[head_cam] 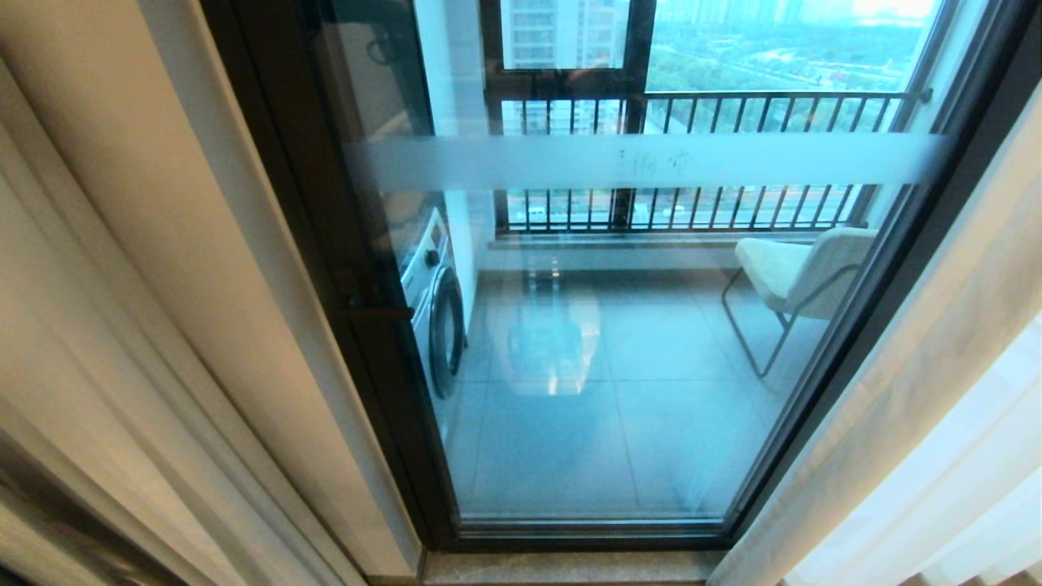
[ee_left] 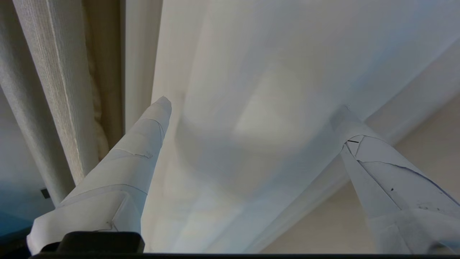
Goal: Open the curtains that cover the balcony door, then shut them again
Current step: Close the inner curtains on both sides
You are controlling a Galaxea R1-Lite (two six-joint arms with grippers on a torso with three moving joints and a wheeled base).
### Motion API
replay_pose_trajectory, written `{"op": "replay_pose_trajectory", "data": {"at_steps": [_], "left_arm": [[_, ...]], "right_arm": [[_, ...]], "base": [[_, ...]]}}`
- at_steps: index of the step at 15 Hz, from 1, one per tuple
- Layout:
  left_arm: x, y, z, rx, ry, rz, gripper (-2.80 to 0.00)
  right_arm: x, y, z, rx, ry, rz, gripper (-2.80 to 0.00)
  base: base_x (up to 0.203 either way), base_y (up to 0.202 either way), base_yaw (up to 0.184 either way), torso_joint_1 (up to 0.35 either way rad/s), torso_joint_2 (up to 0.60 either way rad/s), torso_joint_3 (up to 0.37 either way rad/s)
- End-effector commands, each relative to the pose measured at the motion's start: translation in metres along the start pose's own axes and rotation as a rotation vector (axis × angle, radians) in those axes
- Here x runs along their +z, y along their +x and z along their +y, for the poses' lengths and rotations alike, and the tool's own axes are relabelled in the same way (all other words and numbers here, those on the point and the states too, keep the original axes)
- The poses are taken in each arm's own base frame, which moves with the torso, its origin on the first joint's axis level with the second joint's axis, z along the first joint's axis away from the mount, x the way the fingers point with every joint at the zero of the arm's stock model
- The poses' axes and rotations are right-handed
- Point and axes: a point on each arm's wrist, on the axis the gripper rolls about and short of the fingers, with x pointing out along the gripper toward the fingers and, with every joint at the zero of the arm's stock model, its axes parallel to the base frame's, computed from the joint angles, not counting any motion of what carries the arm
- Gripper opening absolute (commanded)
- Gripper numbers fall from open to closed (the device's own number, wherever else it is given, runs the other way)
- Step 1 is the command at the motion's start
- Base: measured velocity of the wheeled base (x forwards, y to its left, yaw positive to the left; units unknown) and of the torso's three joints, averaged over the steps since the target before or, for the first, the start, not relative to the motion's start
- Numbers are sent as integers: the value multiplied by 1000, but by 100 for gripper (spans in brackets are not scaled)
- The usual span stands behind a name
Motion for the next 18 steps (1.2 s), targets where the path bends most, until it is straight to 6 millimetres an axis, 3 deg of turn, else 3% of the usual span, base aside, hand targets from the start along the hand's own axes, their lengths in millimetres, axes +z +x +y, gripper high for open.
{"op": "replay_pose_trajectory", "data": {"at_steps": [1, 9, 10, 18], "left_arm": [[-4, 10, 2, 18, 1, 8, 0], [-9, 17, -3, 13, 4, 12, 0], [-9, 18, -3, 13, 4, 13, -280], [-8, 17, -3, 11, -1, 9, -280]], "right_arm": [[0, 0, 0, 1, -1, 2, -280], [0, 0, 0, 1, -1, 4, -280], [0, 0, 0, 1, -1, 4, -280], [0, 0, 0, 1, -1, 2, -280]], "base": [[0, 0, 0, 0, 0, 0], [0, 0, 0, 0, 0, 0], [0, 0, 0, 0, 0, 0], [0, 0, 0, 0, 0, 0]]}}
